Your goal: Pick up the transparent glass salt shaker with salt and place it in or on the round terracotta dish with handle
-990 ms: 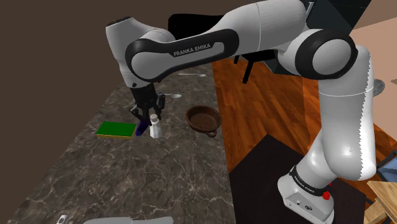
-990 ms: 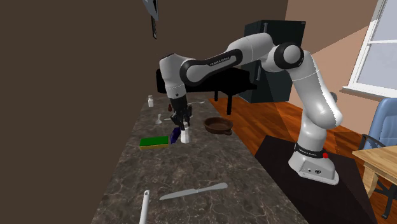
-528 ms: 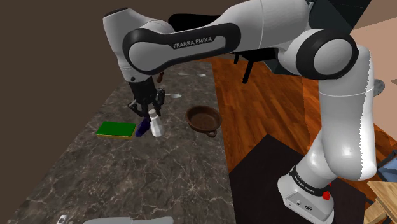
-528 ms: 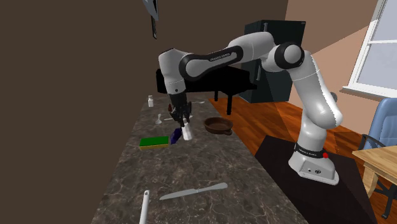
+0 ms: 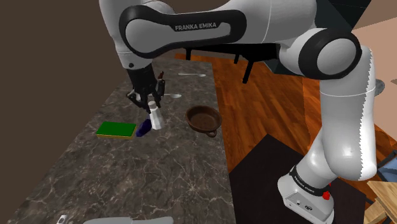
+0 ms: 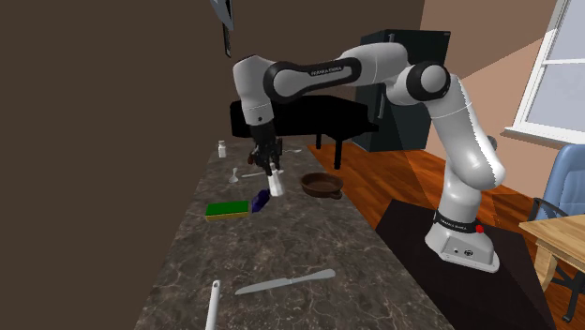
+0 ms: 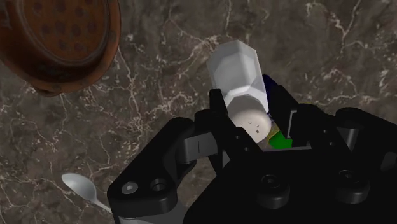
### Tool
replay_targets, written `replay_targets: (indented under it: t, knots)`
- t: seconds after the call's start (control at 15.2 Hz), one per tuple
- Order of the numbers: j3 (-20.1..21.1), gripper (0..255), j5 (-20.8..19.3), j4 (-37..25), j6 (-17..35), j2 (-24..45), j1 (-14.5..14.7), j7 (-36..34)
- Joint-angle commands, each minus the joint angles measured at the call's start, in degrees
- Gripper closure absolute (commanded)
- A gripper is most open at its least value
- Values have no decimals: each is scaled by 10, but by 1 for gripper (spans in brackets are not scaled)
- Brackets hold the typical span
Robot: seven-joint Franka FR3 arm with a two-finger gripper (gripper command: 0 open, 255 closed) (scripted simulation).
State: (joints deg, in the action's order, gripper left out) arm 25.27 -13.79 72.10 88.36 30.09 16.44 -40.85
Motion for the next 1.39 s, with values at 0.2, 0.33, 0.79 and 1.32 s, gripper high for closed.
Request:
replay_targets:
  t: [0.2, 0.33, 0.79, 1.32]
  knots:
    - [0, 255, -1, -48, -42, 5, 8, 3]
    - [0, 255, -2, -69, -60, 8, 12, 4]
    - [3, 255, 11, -36, -71, -39, -14, 22]
    - [-13, 255, 70, 181, -15, -220, -113, 114]
